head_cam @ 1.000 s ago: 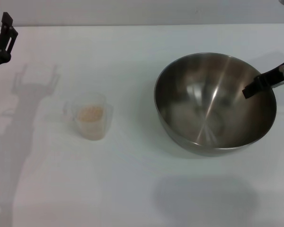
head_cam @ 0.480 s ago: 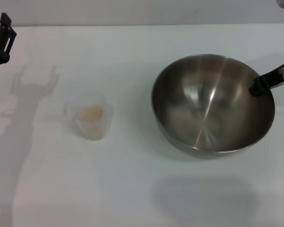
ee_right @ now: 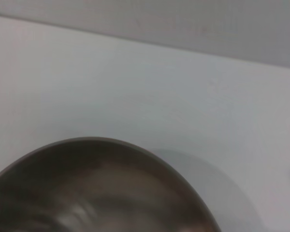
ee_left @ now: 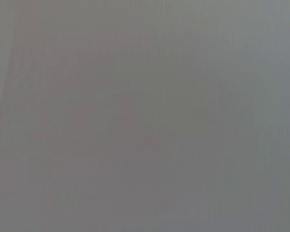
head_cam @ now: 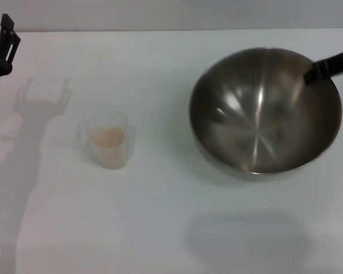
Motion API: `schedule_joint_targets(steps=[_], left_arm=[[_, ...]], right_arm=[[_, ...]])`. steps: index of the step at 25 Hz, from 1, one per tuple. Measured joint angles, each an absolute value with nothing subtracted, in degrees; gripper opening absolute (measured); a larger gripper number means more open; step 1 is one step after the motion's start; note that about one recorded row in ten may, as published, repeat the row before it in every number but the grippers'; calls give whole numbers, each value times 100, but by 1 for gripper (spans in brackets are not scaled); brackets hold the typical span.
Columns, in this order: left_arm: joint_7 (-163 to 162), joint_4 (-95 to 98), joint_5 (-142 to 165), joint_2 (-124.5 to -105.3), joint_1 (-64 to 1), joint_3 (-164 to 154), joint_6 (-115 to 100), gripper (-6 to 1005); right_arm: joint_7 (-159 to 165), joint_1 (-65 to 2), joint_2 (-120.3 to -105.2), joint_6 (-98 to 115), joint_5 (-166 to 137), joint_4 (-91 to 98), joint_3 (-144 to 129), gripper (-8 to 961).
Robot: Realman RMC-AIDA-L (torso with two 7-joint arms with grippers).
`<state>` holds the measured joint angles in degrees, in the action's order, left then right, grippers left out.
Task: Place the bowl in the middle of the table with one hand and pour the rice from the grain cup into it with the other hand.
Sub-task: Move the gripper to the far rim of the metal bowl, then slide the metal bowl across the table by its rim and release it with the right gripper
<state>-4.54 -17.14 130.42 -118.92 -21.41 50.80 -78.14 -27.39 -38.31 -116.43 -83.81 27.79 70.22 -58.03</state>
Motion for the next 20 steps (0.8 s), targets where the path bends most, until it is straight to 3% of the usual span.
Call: schedule_joint_targets(steps=[9, 20], left_arm=[[-452, -1719, 13045, -11892, -2154, 5080, -7814, 828], [-448, -1713, 13043, -11885, -2154, 5080, -7813, 828]], right_arm=[[-2989, -4030, -11873, -8250, 3266, 7027, -5869, 32], [-3014, -4351, -11883, -7849, 3545, 6171, -6186, 30]])
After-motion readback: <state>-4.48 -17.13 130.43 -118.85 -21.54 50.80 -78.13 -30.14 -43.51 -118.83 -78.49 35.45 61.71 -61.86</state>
